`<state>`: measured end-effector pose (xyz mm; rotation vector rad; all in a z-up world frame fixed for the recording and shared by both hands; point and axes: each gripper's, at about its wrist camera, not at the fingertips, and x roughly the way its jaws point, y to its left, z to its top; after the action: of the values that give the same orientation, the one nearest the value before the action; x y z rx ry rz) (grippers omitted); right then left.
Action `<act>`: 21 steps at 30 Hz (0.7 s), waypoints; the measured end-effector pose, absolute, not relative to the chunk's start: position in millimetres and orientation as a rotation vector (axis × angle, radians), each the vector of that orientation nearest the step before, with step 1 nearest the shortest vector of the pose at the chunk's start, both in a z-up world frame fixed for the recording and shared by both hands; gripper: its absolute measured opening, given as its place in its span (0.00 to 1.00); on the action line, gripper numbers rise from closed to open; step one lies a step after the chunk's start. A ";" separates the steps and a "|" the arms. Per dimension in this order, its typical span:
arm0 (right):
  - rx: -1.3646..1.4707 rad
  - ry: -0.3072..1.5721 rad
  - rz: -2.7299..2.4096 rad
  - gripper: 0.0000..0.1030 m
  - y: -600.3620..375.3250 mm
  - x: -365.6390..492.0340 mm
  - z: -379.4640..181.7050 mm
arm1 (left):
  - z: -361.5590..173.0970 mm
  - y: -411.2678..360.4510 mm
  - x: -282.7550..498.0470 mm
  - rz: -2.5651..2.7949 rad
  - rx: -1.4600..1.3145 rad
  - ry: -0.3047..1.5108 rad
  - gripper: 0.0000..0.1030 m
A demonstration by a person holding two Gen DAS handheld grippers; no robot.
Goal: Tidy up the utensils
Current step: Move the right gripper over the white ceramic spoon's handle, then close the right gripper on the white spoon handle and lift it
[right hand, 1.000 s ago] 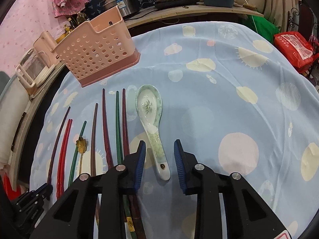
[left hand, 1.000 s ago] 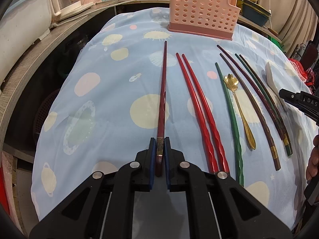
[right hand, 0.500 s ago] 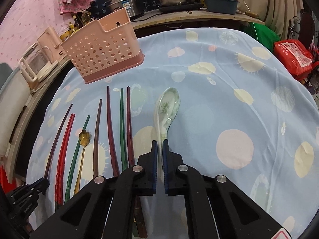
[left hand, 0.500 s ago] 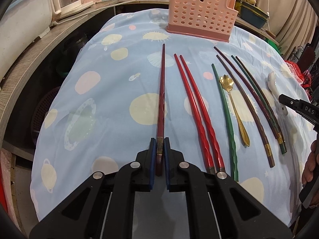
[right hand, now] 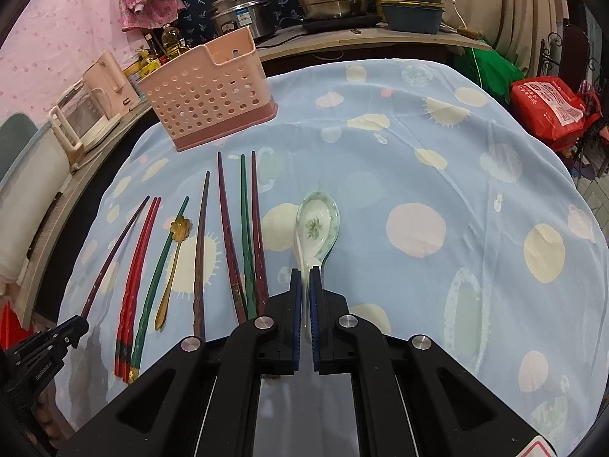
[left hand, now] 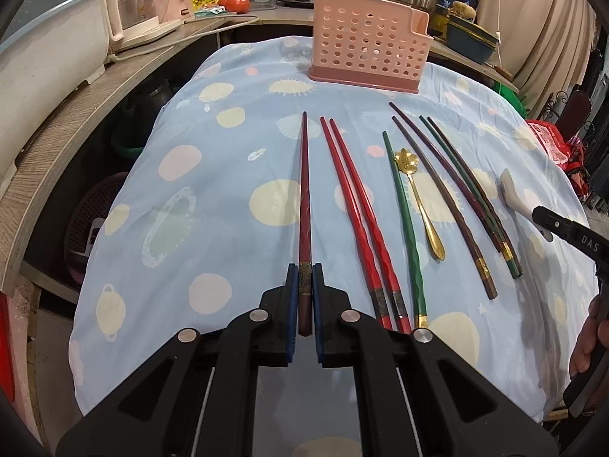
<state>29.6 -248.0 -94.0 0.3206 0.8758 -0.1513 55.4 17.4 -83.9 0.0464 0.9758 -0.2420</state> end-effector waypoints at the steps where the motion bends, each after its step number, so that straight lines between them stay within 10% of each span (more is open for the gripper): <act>1: 0.323 0.871 -0.152 0.04 -247.9 26.2 -91.5 | -81.4 17.1 53.8 -0.245 0.045 0.970 0.07; 12: 0.309 0.910 -0.154 0.04 -248.6 16.2 -106.1 | -86.2 16.6 52.3 -0.240 0.048 0.975 0.07; 16: 0.305 0.925 -0.167 0.25 -249.6 16.0 -112.6 | -94.3 17.2 53.1 -0.235 0.051 0.996 0.07; 21: 0.303 0.951 -0.151 0.26 -246.5 18.3 -120.6 | -100.3 16.8 54.2 -0.235 0.052 1.013 0.07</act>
<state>18.3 -246.5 -120.6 0.3026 0.9514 -0.1506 54.2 16.8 -100.3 0.0521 1.0131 -0.2351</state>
